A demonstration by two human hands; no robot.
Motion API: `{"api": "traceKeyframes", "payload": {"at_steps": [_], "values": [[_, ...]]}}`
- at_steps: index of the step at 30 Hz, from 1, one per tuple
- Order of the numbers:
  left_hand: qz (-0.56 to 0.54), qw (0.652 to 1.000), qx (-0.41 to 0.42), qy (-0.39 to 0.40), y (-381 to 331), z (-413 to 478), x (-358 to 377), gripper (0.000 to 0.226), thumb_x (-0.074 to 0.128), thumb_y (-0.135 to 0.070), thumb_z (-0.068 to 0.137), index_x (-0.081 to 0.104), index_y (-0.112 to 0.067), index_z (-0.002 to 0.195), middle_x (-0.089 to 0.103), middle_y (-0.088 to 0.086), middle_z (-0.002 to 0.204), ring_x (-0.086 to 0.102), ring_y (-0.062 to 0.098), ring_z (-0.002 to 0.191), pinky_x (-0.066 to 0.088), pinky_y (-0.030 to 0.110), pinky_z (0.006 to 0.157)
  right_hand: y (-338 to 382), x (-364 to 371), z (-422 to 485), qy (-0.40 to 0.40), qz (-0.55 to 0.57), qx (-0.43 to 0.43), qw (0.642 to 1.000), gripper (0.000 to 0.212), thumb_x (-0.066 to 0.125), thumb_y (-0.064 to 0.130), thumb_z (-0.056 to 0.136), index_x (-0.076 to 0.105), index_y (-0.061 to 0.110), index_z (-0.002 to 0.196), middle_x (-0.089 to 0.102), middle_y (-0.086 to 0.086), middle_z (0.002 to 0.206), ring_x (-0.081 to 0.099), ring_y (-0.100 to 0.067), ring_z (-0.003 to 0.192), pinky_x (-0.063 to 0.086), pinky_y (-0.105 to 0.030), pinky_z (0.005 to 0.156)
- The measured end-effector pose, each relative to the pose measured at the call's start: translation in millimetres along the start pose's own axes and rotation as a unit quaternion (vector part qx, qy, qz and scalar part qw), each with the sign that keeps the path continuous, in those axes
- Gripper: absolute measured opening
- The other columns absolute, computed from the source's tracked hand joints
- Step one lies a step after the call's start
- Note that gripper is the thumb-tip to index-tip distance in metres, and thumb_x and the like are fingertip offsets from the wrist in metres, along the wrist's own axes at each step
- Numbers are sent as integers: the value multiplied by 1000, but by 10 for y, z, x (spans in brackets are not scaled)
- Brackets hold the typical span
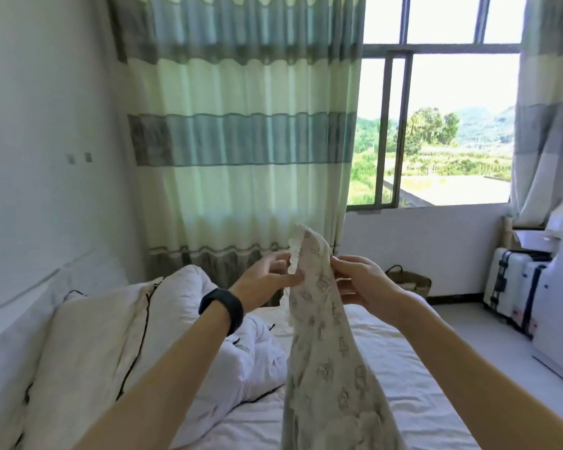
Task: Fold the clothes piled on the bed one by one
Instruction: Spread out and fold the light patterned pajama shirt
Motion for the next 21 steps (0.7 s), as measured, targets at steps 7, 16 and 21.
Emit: {"api": "traceKeyframes", "payload": {"at_steps": [7, 16, 21], "values": [[0, 996, 65, -68, -136, 1, 2, 28, 72, -32, 91, 71, -5, 99, 76, 14, 96, 70, 21, 86, 57, 34, 83, -171, 53, 94, -48, -45, 23, 998, 35, 55, 36, 106, 72, 5, 103, 72, -9, 88, 70, -23, 79, 59, -34, 71], [-54, 991, 21, -125, -176, 209, 53, 13, 74, -30, 91, 68, -20, 85, 68, 2, 81, 66, 21, 76, 60, 35, 71, -259, 296, 47, 35, -4, -51, 998, 75, 93, 46, 66, 55, 28, 128, 78, 2, 104, 76, -17, 95, 60, -28, 72], [-82, 989, -17, -122, -95, 300, 108, 16, 78, -31, 87, 68, -20, 83, 68, -5, 74, 65, 13, 69, 55, 25, 62, -241, 274, 195, -67, -257, -114, 957, 48, 87, 45, 74, 59, 37, 112, 72, 13, 93, 69, -5, 84, 54, -19, 64]]}}
Point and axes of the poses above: each hand's wrist, its own z-axis towards the middle knuckle, its own x-axis out of the palm, y = z × x, the point moved 6 cm from there along z, towards the middle knuckle
